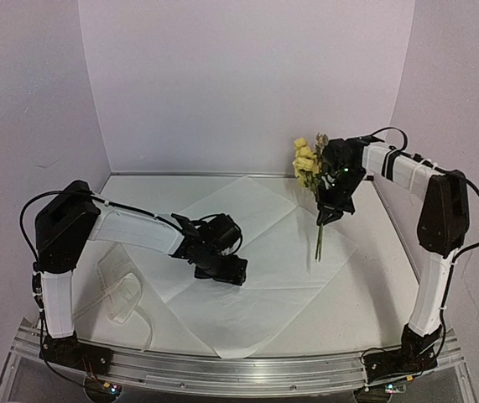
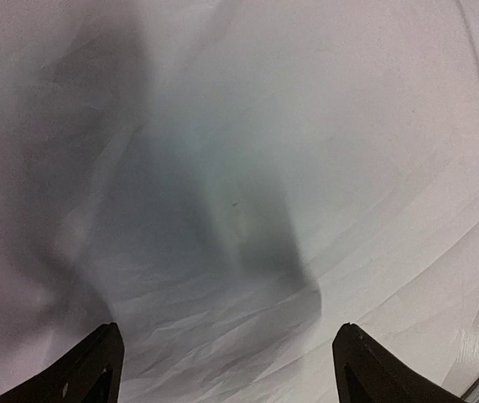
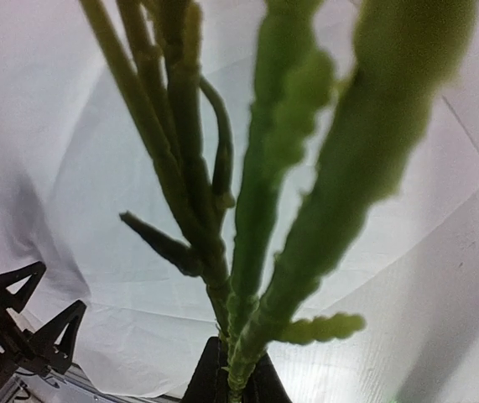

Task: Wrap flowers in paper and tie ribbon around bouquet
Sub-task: Pick up the fake flower from the center of the board, then place the fake flower on the flattened wrapping paper.

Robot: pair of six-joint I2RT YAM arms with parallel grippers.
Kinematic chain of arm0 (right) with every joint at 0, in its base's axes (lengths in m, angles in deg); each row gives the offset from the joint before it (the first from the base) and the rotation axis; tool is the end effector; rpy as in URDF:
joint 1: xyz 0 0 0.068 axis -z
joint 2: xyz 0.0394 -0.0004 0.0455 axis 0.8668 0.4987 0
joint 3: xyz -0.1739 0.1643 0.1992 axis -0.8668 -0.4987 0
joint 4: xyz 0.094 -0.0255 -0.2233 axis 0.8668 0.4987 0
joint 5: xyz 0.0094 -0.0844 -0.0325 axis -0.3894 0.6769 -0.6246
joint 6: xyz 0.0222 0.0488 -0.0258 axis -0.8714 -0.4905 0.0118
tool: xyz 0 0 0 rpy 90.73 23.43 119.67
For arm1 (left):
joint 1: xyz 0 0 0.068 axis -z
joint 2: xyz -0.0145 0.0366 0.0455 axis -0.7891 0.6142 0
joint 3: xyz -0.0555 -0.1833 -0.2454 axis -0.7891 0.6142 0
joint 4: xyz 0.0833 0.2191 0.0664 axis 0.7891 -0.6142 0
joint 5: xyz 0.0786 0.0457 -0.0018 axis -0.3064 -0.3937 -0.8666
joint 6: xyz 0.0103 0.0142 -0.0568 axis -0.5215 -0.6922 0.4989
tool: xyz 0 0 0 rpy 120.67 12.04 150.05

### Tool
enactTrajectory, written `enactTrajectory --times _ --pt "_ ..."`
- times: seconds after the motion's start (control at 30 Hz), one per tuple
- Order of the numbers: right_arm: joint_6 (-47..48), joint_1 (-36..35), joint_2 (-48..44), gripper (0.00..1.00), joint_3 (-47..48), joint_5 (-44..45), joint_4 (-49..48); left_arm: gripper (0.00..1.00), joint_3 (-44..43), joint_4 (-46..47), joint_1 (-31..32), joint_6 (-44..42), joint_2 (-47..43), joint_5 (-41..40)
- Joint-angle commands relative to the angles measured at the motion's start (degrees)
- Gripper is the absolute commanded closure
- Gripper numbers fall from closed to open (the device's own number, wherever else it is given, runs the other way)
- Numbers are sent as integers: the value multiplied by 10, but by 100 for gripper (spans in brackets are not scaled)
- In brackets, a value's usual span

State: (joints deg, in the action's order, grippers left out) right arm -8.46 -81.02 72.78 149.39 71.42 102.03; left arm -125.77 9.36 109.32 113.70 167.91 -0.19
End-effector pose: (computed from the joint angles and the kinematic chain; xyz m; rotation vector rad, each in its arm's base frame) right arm 0.3708 0.1560 0.2943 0.0178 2.9945 0.5637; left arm 0.2215 -0.3426 0.1854 0.4547 2.7309 -0.4809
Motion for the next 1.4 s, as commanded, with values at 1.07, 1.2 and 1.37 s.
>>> enactTrajectory --times 1.07,1.2,1.37 --pt "-124 -185 261 100 224 -164 -205 14 211 39 -263 -2 -164 115" --pt "-108 -185 263 100 198 -177 -212 14 207 39 -267 -8 -153 119" --pt "-85 -184 270 100 182 -189 -211 14 206 38 -271 -12 -144 121"
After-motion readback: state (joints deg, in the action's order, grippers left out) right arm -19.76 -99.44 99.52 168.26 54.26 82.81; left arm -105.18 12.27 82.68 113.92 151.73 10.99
